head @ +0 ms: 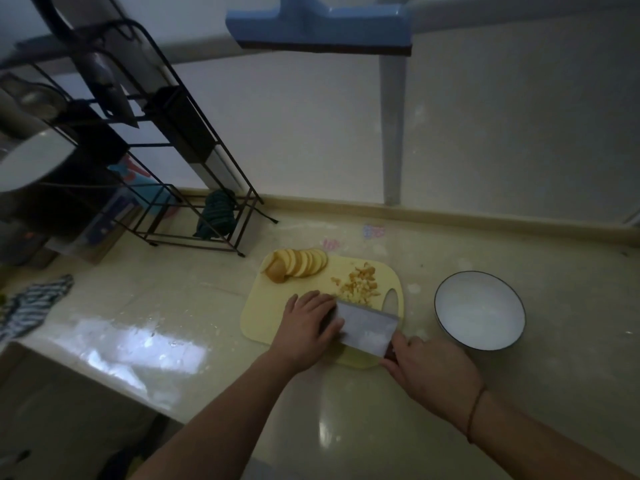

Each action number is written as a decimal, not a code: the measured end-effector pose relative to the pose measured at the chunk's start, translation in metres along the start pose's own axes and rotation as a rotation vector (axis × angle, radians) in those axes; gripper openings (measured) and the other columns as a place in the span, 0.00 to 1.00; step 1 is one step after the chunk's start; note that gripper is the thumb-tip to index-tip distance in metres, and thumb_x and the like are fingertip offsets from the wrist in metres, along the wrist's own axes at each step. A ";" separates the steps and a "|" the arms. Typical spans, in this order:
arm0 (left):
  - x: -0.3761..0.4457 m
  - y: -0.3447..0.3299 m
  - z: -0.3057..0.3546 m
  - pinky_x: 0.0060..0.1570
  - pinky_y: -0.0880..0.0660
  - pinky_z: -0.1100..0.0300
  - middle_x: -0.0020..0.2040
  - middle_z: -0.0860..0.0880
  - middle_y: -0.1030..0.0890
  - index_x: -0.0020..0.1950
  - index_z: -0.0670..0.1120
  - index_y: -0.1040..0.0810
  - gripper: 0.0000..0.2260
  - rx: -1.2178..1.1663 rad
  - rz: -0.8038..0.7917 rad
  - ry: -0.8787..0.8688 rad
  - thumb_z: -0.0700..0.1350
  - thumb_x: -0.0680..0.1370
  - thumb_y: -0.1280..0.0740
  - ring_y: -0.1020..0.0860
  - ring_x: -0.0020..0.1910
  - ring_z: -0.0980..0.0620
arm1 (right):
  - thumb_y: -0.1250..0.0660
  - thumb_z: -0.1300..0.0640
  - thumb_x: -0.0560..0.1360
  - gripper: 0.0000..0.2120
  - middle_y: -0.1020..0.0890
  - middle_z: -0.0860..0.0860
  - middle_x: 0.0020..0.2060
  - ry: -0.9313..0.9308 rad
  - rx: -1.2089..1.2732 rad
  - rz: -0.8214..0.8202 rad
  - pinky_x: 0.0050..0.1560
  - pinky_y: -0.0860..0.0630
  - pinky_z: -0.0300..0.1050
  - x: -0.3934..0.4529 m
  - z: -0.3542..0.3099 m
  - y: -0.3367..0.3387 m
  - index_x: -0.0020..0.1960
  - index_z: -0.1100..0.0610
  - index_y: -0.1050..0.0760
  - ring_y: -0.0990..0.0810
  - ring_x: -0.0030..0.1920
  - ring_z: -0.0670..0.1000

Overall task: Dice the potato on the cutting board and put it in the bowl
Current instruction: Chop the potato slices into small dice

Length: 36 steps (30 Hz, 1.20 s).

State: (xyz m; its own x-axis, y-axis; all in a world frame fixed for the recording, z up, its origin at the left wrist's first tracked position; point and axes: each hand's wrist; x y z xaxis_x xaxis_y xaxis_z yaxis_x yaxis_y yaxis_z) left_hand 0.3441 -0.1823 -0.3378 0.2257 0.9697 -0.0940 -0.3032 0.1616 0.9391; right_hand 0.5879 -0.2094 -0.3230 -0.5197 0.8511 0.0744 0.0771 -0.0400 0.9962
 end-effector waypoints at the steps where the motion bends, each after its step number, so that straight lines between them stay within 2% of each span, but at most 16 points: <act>1: 0.001 0.002 0.001 0.75 0.45 0.50 0.72 0.51 0.27 0.71 0.48 0.25 0.31 -0.027 0.002 -0.017 0.65 0.79 0.50 0.35 0.75 0.49 | 0.47 0.41 0.73 0.24 0.26 0.53 0.20 -0.001 -0.001 -0.006 0.21 0.46 0.39 -0.001 0.001 -0.001 0.37 0.58 0.21 0.30 0.15 0.53; 3: 0.004 0.006 -0.001 0.74 0.44 0.55 0.71 0.49 0.25 0.71 0.46 0.24 0.29 -0.082 0.048 -0.052 0.63 0.79 0.47 0.33 0.74 0.48 | 0.47 0.42 0.73 0.24 0.25 0.53 0.21 0.012 -0.014 0.045 0.18 0.41 0.38 -0.005 0.006 -0.005 0.38 0.57 0.20 0.30 0.16 0.53; 5: 0.013 0.016 -0.009 0.71 0.40 0.56 0.68 0.47 0.23 0.68 0.45 0.22 0.26 -0.108 0.104 -0.047 0.60 0.79 0.42 0.29 0.70 0.46 | 0.48 0.41 0.74 0.25 0.24 0.53 0.22 0.011 -0.012 -0.008 0.18 0.36 0.40 -0.007 0.008 -0.003 0.39 0.57 0.20 0.28 0.17 0.53; 7: 0.033 0.027 -0.026 0.68 0.33 0.51 0.63 0.44 0.20 0.63 0.42 0.20 0.22 -0.076 0.216 -0.058 0.55 0.77 0.37 0.24 0.64 0.42 | 0.51 0.40 0.79 0.26 0.18 0.54 0.33 0.026 -0.039 -0.004 0.25 0.32 0.42 -0.008 0.007 0.005 0.49 0.57 0.22 0.21 0.26 0.53; 9: 0.061 0.041 -0.041 0.64 0.28 0.46 0.60 0.41 0.19 0.61 0.40 0.19 0.20 0.050 0.259 -0.059 0.50 0.74 0.32 0.22 0.60 0.39 | 0.52 0.40 0.81 0.25 0.16 0.53 0.45 -0.025 -0.001 -0.090 0.32 0.31 0.43 -0.011 0.004 0.014 0.60 0.56 0.27 0.18 0.38 0.52; 11: 0.087 0.056 -0.045 0.67 0.32 0.47 0.67 0.42 0.23 0.67 0.42 0.23 0.22 0.168 0.112 -0.008 0.50 0.75 0.31 0.27 0.66 0.39 | 0.49 0.41 0.77 0.27 0.16 0.52 0.34 -0.032 -0.016 -0.065 0.23 0.32 0.39 -0.010 0.001 0.022 0.51 0.59 0.19 0.20 0.27 0.49; 13: 0.111 0.061 -0.047 0.69 0.37 0.48 0.72 0.45 0.28 0.73 0.46 0.29 0.26 0.272 -0.047 0.018 0.54 0.78 0.33 0.32 0.71 0.42 | 0.52 0.39 0.77 0.33 0.21 0.51 0.23 -0.043 -0.011 0.017 0.16 0.39 0.35 -0.012 -0.001 0.007 0.40 0.60 0.16 0.28 0.16 0.48; 15: 0.129 0.061 -0.048 0.68 0.37 0.48 0.71 0.46 0.28 0.74 0.48 0.32 0.28 0.372 -0.168 0.022 0.60 0.78 0.36 0.32 0.70 0.43 | 0.59 0.40 0.81 0.37 0.23 0.51 0.21 -0.062 -0.025 0.114 0.16 0.46 0.35 -0.017 -0.006 0.006 0.37 0.58 0.17 0.31 0.15 0.46; 18: 0.143 0.058 -0.049 0.65 0.35 0.48 0.66 0.45 0.25 0.71 0.49 0.29 0.27 0.459 -0.264 -0.038 0.61 0.77 0.36 0.28 0.66 0.42 | 0.55 0.38 0.78 0.32 0.23 0.49 0.22 -0.109 -0.103 0.063 0.21 0.59 0.34 -0.018 -0.013 0.011 0.36 0.53 0.20 0.30 0.16 0.45; 19: 0.145 0.056 -0.049 0.64 0.34 0.48 0.64 0.45 0.25 0.70 0.49 0.28 0.26 0.466 -0.277 -0.064 0.60 0.76 0.36 0.27 0.63 0.42 | 0.55 0.37 0.78 0.31 0.21 0.49 0.25 -0.130 -0.106 0.010 0.22 0.58 0.36 -0.020 -0.016 0.017 0.38 0.53 0.20 0.27 0.18 0.45; 22: 0.145 0.052 -0.051 0.57 0.30 0.51 0.59 0.44 0.25 0.68 0.47 0.27 0.24 0.418 -0.287 -0.111 0.57 0.75 0.33 0.24 0.57 0.41 | 0.62 0.34 0.77 0.33 0.17 0.47 0.38 -0.145 0.008 -0.011 0.26 0.40 0.40 -0.028 -0.023 0.019 0.51 0.51 0.23 0.19 0.31 0.47; 25: 0.146 0.053 -0.053 0.54 0.27 0.52 0.58 0.43 0.26 0.66 0.45 0.27 0.24 0.338 -0.281 -0.119 0.56 0.75 0.32 0.24 0.55 0.41 | 0.79 0.30 0.69 0.49 0.16 0.46 0.47 -0.207 0.056 -0.036 0.31 0.35 0.41 -0.033 -0.029 0.023 0.60 0.49 0.26 0.18 0.40 0.47; 28: 0.145 0.054 -0.052 0.52 0.27 0.52 0.58 0.43 0.26 0.65 0.44 0.26 0.24 0.291 -0.274 -0.145 0.55 0.74 0.30 0.24 0.56 0.42 | 0.86 0.29 0.60 0.57 0.19 0.46 0.56 -0.317 0.097 -0.215 0.41 0.27 0.44 -0.037 -0.033 0.022 0.69 0.48 0.35 0.19 0.50 0.49; 30: 0.144 0.054 -0.048 0.52 0.26 0.52 0.58 0.44 0.26 0.64 0.44 0.27 0.25 0.233 -0.265 -0.151 0.56 0.72 0.28 0.25 0.56 0.42 | 0.85 0.29 0.61 0.57 0.18 0.48 0.51 -0.326 0.100 -0.166 0.38 0.26 0.47 -0.039 -0.035 0.022 0.67 0.50 0.32 0.18 0.45 0.52; 34: 0.136 0.054 -0.044 0.50 0.27 0.53 0.58 0.44 0.27 0.63 0.44 0.28 0.26 0.064 -0.252 -0.153 0.53 0.70 0.24 0.25 0.54 0.44 | 0.66 0.33 0.78 0.38 0.21 0.49 0.27 -0.301 0.011 -0.095 0.18 0.34 0.44 -0.042 -0.035 0.016 0.48 0.52 0.21 0.25 0.22 0.48; 36: 0.134 0.052 -0.044 0.50 0.27 0.53 0.59 0.44 0.28 0.63 0.44 0.28 0.26 0.048 -0.247 -0.179 0.53 0.71 0.24 0.25 0.54 0.43 | 0.62 0.35 0.79 0.34 0.23 0.49 0.25 -0.305 -0.023 -0.057 0.17 0.37 0.43 -0.043 -0.033 0.012 0.45 0.52 0.22 0.26 0.20 0.48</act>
State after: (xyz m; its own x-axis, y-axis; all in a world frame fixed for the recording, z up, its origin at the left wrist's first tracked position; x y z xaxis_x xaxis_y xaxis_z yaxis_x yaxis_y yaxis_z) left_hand 0.3173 -0.0360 -0.3159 0.4484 0.8534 -0.2656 -0.1761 0.3757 0.9098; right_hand 0.5831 -0.2642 -0.3123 -0.2426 0.9701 0.0049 0.0339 0.0034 0.9994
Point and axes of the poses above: each hand's wrist, its own x-axis towards the middle knuckle, its own y-axis out of the back of the hand, z = x × y
